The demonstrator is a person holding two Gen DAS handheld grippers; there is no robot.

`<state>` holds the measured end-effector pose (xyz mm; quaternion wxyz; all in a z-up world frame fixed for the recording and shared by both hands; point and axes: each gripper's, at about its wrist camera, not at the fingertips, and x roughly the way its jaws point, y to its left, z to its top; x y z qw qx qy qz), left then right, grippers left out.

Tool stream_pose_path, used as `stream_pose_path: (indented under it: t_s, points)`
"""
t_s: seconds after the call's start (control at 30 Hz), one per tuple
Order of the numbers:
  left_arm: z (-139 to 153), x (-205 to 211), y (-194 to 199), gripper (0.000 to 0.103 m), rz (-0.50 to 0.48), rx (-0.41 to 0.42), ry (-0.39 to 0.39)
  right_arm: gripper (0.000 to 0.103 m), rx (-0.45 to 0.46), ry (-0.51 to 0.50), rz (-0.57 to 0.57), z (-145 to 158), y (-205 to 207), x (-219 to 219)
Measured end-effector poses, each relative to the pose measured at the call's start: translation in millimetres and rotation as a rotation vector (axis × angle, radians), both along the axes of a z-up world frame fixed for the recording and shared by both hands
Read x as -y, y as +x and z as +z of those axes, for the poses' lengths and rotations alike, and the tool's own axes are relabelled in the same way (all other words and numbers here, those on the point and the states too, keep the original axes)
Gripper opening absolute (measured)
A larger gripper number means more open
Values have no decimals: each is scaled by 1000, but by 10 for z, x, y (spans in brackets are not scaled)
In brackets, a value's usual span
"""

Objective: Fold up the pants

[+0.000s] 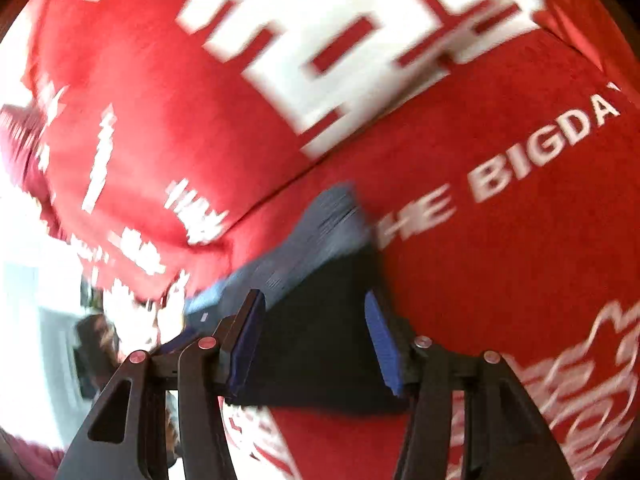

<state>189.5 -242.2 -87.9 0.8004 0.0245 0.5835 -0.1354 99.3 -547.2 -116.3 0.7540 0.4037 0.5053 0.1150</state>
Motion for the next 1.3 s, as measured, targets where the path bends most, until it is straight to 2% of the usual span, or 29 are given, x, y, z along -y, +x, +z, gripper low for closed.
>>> stream_pose_path:
  t_s: [0.13,0.2,0.3,0.33,0.37,0.4,0.43,0.47,0.5,0.53,0.67,0.73,0.83,0.93,1.03,1.13,1.17,1.27,1.3]
  points:
    - [-159,262,96,71,-12,-14,-9,54,-50,94,9,-356,421,36]
    - [-249,341,125,71,-10,-21,-1,47,-70,160,54,-500,587,-96]
    - [-404,363,144,71,-11,-22,62,39,-157,137,60,-678,663,-90]
    - [-438,349,139,77,-10,-20,100,38,-175,131,52,-670,666,-79]
    - [-477,311,138,83,-8,-33,109,36,-172,87,62,-609,662,-95]
    - [-507,283,134,89,-3,-40,110,35,-164,1,90,-508,660,-142]
    - [-569,216,141,92,10,-66,91,35,-148,-163,138,-382,685,-246]
    - [-633,139,158,94,36,-96,57,36,-135,-282,177,-314,720,-351]
    - [-656,90,159,96,55,-105,41,38,-125,-356,212,-286,758,-461]
    - [-659,63,169,96,66,-112,27,39,-127,-389,226,-290,780,-520]
    - [-588,121,103,96,20,-86,80,45,-147,-313,167,-259,691,-552]
    - [-535,80,38,96,9,-70,103,46,-135,-347,176,-128,522,-575]
    - [-519,-107,-39,96,29,-67,113,46,-66,-445,176,180,267,-711]
    - [-501,-344,-61,96,73,-88,82,46,-7,-439,188,342,111,-851]
    - [-461,-497,-100,96,103,-86,117,46,-21,-436,259,244,149,-1227]
    - [-466,-617,-175,96,131,-106,135,46,-89,-495,314,-49,134,-1575]
    - [-468,-653,-209,96,136,-111,136,48,-90,-549,308,-89,102,-1674]
    - [-497,-767,-356,96,142,-133,141,67,-74,-632,312,-74,63,-1873]
    - [-508,-792,-390,96,145,-138,140,67,-78,-658,316,-70,55,-1935]
